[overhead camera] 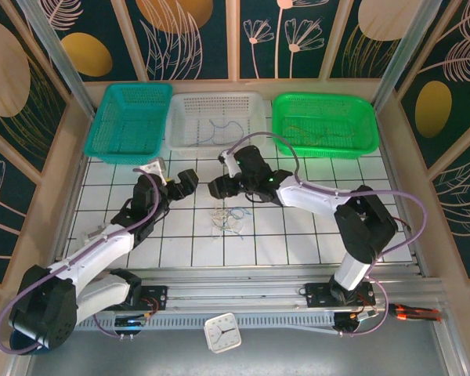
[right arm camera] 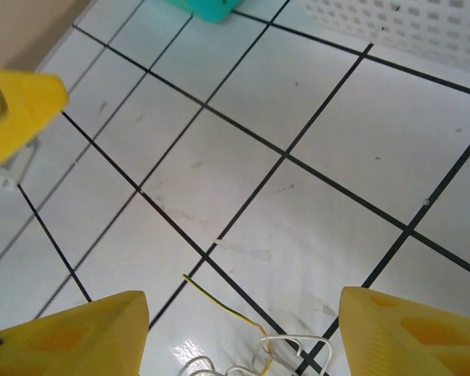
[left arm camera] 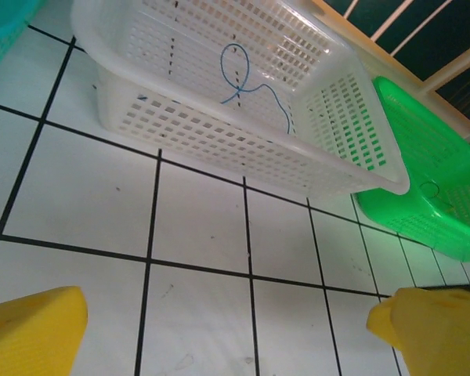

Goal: Untangle the cables

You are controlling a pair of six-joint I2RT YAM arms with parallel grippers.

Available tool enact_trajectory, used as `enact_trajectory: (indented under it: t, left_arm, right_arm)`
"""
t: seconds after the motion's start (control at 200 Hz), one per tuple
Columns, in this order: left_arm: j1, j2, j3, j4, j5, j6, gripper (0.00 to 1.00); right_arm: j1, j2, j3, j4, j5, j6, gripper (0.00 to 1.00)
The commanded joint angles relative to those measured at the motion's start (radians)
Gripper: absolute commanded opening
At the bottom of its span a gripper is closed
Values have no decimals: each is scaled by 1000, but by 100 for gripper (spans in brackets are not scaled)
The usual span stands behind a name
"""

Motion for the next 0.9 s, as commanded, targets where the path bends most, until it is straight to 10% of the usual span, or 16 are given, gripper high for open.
enact_trajectory:
  t: [0.0, 0.525, 0.891]
  left_arm:
    - [22, -12, -6, 4, 40, -16, 99]
    - [33, -6, -18, 9, 66, -16, 99]
    - [35, -10, -27, 13, 70, -18, 99]
  right_arm:
    - [18, 71, 37, -47, 43, -92, 65]
    - [37, 215, 122, -67, -7, -125, 60]
    - [34, 239, 206, -105, -11, -129, 3]
